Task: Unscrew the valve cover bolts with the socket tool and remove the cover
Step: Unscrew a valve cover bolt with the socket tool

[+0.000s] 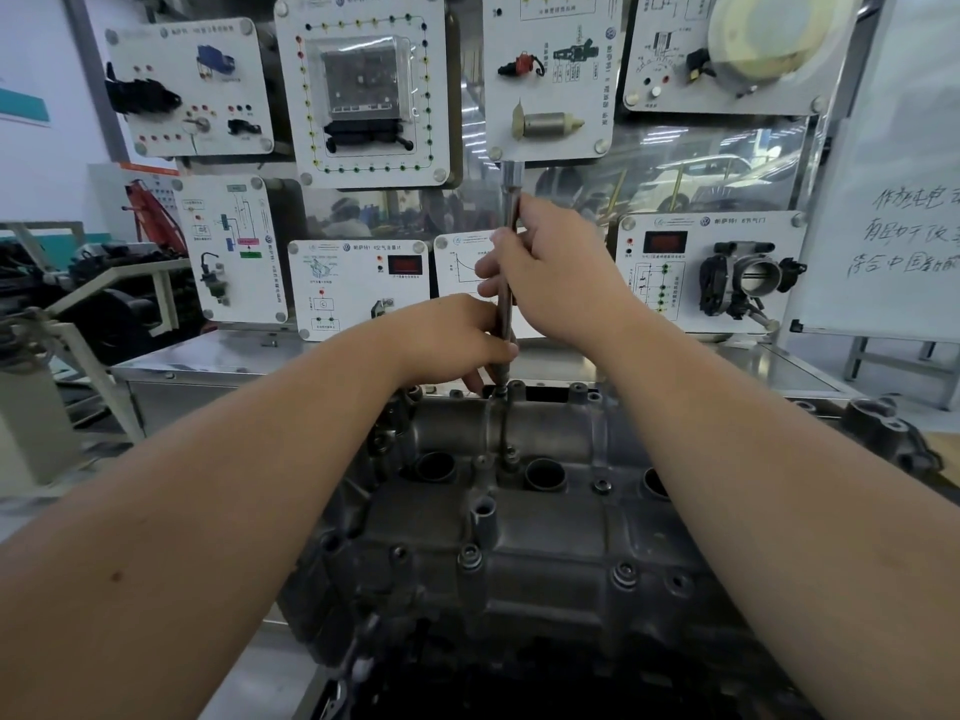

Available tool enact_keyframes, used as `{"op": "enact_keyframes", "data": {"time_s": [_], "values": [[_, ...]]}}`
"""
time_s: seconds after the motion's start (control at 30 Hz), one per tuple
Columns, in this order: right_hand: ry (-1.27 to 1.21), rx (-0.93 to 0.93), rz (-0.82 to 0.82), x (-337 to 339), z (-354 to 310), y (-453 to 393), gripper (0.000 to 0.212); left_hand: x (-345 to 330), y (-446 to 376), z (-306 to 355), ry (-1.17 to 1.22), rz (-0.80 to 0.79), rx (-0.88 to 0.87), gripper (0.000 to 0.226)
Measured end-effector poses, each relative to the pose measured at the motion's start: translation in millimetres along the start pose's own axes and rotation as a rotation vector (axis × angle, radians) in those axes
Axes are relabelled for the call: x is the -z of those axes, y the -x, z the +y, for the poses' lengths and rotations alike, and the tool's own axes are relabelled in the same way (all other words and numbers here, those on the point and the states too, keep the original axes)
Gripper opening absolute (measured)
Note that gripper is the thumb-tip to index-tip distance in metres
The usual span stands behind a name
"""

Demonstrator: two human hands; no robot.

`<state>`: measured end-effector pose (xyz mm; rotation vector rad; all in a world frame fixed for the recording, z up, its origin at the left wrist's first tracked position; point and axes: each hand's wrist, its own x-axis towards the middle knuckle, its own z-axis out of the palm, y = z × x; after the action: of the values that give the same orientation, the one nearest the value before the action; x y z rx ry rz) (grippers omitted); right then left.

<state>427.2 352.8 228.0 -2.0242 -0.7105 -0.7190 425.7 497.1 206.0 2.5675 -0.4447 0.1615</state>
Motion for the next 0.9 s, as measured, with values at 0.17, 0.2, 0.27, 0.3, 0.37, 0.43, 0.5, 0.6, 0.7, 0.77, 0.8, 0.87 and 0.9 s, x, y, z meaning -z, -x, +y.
{"op": "enact_keyframes", "data": {"time_s": [0.17, 0.2, 0.27, 0.3, 0.37, 0.43, 0.5, 0.6, 0.7, 0.77, 0.8, 0.87, 0.9], "values": [[0.06, 0.056, 0.012, 0.7, -1.1, 2.9, 0.02, 1.1, 0.9, -0.7, -0.057, 0.013, -0.022, 0.015], [0.085, 0.069, 0.017, 1.5, -1.4, 2.4, 0.016, 1.0, 0.5, -0.9, -0.058, 0.017, -0.02, 0.017], [0.106, 0.059, 0.005, 2.6, -2.1, 0.6, 0.017, 0.4, -0.1, -0.6, -0.059, 0.027, -0.014, 0.02], [0.09, 0.038, -0.014, 2.8, -1.9, -0.7, 0.018, -0.2, -0.5, -0.2, -0.049, 0.03, -0.009, 0.021], [0.044, 0.001, -0.052, 3.0, -1.7, -1.7, 0.017, -0.6, -0.7, 0.8, 0.004, 0.029, 0.002, 0.021], [0.02, -0.004, -0.055, 2.7, -1.2, -1.3, 0.014, 0.0, 0.4, 1.1, 0.022, 0.029, -0.002, 0.019], [0.022, 0.017, -0.037, 1.5, -0.7, -0.2, 0.011, 1.0, 1.4, 0.5, -0.021, 0.028, -0.021, 0.017], [0.108, 0.064, 0.01, 0.0, 0.0, 0.7, 0.021, 2.1, 1.2, -1.3, -0.049, 0.028, -0.033, 0.017], [0.119, 0.038, 0.066, 2.7, -0.1, -0.4, 0.026, 1.9, 0.7, -1.7, -0.032, 0.042, -0.031, 0.02], [0.067, -0.009, 0.041, 3.1, -1.0, -2.3, 0.028, 1.1, 0.5, -1.4, -0.006, 0.047, -0.013, 0.022], [0.044, -0.027, 0.019, 2.8, -1.1, -3.0, 0.027, 0.8, 0.7, -1.2, 0.014, 0.044, -0.002, 0.022], [0.032, -0.031, -0.01, 2.0, -1.3, -2.9, 0.023, 1.4, 1.0, -0.6, 0.063, 0.033, 0.007, 0.018], [0.033, -0.021, -0.015, 1.2, -1.5, -1.8, 0.021, 2.1, 1.4, -0.5, 0.069, 0.027, 0.001, 0.016]]}}
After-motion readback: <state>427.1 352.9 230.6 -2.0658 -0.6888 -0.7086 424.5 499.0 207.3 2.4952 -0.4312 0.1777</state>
